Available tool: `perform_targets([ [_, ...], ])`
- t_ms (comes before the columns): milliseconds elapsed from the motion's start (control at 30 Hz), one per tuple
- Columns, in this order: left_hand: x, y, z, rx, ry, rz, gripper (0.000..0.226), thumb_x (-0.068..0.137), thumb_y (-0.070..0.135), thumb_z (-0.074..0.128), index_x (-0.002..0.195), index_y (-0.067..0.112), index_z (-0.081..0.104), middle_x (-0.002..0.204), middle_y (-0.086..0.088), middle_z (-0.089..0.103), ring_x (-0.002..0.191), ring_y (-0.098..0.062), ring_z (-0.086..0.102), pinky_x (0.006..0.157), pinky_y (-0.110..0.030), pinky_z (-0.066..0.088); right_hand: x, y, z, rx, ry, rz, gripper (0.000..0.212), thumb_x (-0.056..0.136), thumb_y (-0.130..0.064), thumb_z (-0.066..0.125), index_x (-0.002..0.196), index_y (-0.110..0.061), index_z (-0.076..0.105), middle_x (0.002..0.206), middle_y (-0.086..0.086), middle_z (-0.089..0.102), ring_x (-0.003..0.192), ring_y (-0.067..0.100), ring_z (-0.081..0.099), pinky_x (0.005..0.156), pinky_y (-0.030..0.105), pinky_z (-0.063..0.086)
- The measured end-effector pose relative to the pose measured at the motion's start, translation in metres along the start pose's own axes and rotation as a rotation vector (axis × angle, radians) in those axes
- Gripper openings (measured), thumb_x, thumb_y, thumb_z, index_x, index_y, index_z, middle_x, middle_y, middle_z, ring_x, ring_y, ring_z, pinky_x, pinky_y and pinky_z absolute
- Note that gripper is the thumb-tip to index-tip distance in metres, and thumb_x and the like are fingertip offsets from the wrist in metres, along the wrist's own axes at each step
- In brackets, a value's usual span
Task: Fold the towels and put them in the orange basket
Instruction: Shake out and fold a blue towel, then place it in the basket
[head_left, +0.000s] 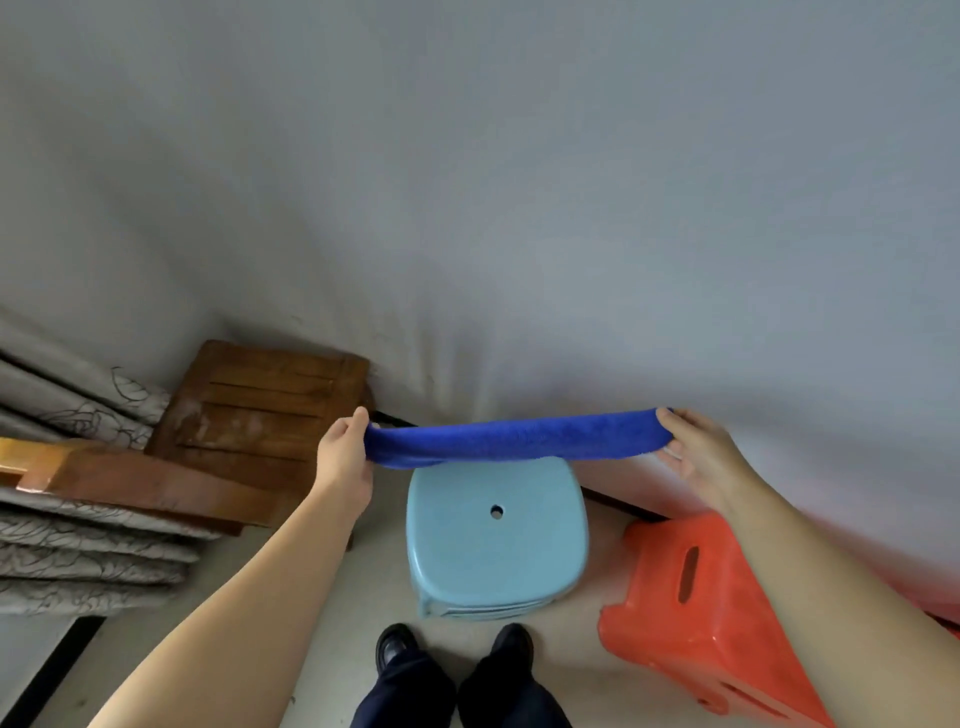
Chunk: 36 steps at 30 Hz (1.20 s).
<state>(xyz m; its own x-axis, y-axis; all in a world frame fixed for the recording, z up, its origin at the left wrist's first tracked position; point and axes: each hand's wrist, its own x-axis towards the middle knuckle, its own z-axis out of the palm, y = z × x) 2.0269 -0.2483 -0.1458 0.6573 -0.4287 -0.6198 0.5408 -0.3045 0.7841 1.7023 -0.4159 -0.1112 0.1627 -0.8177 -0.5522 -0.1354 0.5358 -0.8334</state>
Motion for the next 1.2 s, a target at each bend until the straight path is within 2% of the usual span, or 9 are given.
perform_targets([
  [167, 0.001, -0.073, -0.050, 0.057, -0.077, -0.195, 0.030, 0.098, 0.018, 0.049, 0.068, 0.012, 0.048, 0.070, -0.007, 0.048, 0.066, -0.019, 0.048, 0.064, -0.031, 0.042, -0.014, 0.072, -0.023, -0.112, -0.061, 0.250, 0.012, 0.095, -0.015, 0.054, 0.085, -0.014, 0.060, 0.096, 0.004, 0.067, 0.093, 0.018, 0.062, 0.101, 0.038, 0.040],
  [400, 0.015, -0.134, -0.068, 0.189, -0.035, -0.382, 0.029, 0.096, 0.019, 0.053, 0.069, 0.010, 0.048, 0.067, -0.006, 0.040, 0.063, -0.018, 0.044, 0.069, -0.029, 0.043, -0.013, 0.141, -0.027, -0.209, -0.057, 0.433, 0.011, 0.094, -0.017, 0.056, 0.084, -0.013, 0.059, 0.094, 0.005, 0.069, 0.092, 0.020, 0.063, 0.096, 0.039, 0.043],
  [567, 0.065, -0.148, -0.037, 0.177, 0.020, -0.364, 0.023, 0.094, 0.024, 0.058, 0.077, 0.008, 0.055, 0.077, -0.004, 0.050, 0.075, -0.019, 0.051, 0.079, -0.033, 0.045, 0.039, 0.173, -0.017, -0.226, 0.063, 0.372, 0.012, 0.096, -0.014, 0.053, 0.085, -0.011, 0.058, 0.091, 0.008, 0.064, 0.081, 0.021, 0.061, 0.080, 0.036, 0.049],
  [767, 0.139, -0.170, 0.006, 0.205, 0.081, -0.294, 0.011, 0.091, 0.018, 0.062, 0.086, 0.008, 0.063, 0.075, -0.003, 0.056, 0.068, -0.015, 0.052, 0.066, -0.027, 0.047, 0.131, 0.215, 0.002, -0.302, 0.192, 0.268, 0.016, 0.092, -0.014, 0.057, 0.077, -0.022, 0.059, 0.087, 0.008, 0.062, 0.079, 0.023, 0.055, 0.076, 0.035, 0.043],
  [900, 0.173, -0.198, 0.011, 0.324, 0.153, -0.263, 0.024, 0.087, 0.017, 0.063, 0.110, 0.010, 0.064, 0.100, -0.008, 0.065, 0.099, -0.027, 0.062, 0.093, -0.040, 0.052, 0.170, 0.243, 0.008, -0.354, 0.261, 0.243, 0.007, 0.092, -0.014, 0.057, 0.091, -0.012, 0.063, 0.081, 0.004, 0.059, 0.073, 0.020, 0.052, 0.063, 0.027, 0.041],
  [967, 0.176, -0.204, 0.007, 0.405, 0.181, -0.231, 0.017, 0.086, 0.015, 0.059, 0.102, 0.016, 0.062, 0.092, -0.005, 0.059, 0.088, -0.028, 0.056, 0.083, -0.037, 0.051, 0.174, 0.253, 0.009, -0.359, 0.262, 0.237, 0.016, 0.093, -0.020, 0.056, 0.104, -0.010, 0.061, 0.089, 0.005, 0.061, 0.080, 0.020, 0.055, 0.068, 0.028, 0.043],
  [1033, 0.169, -0.207, 0.000, 0.490, 0.126, -0.203, 0.006, 0.080, 0.021, 0.057, 0.082, 0.017, 0.053, 0.077, -0.005, 0.045, 0.075, -0.028, 0.040, 0.067, -0.034, 0.038, 0.167, 0.259, 0.009, -0.340, 0.223, 0.254, 0.024, 0.093, -0.031, 0.055, 0.106, -0.012, 0.058, 0.099, 0.005, 0.062, 0.088, 0.021, 0.058, 0.069, 0.028, 0.044],
  [1067, 0.160, -0.208, -0.004, 0.532, 0.078, -0.210, 0.014, 0.082, 0.025, 0.059, 0.077, 0.016, 0.048, 0.076, -0.005, 0.042, 0.074, -0.027, 0.038, 0.067, -0.033, 0.035, 0.159, 0.263, 0.008, -0.318, 0.194, 0.282, 0.030, 0.092, -0.037, 0.056, 0.110, -0.013, 0.057, 0.103, 0.004, 0.062, 0.091, 0.021, 0.060, 0.067, 0.027, 0.044],
  [1200, 0.123, -0.222, -0.024, 0.656, -0.053, -0.283, 0.025, 0.091, 0.032, 0.061, 0.106, 0.019, 0.046, 0.108, -0.002, 0.055, 0.097, -0.023, 0.055, 0.082, -0.035, 0.046, 0.128, 0.279, -0.002, -0.407, 0.095, 0.399, 0.033, 0.090, -0.043, 0.058, 0.114, -0.021, 0.057, 0.113, 0.002, 0.065, 0.101, 0.023, 0.063, 0.081, 0.037, 0.051],
])
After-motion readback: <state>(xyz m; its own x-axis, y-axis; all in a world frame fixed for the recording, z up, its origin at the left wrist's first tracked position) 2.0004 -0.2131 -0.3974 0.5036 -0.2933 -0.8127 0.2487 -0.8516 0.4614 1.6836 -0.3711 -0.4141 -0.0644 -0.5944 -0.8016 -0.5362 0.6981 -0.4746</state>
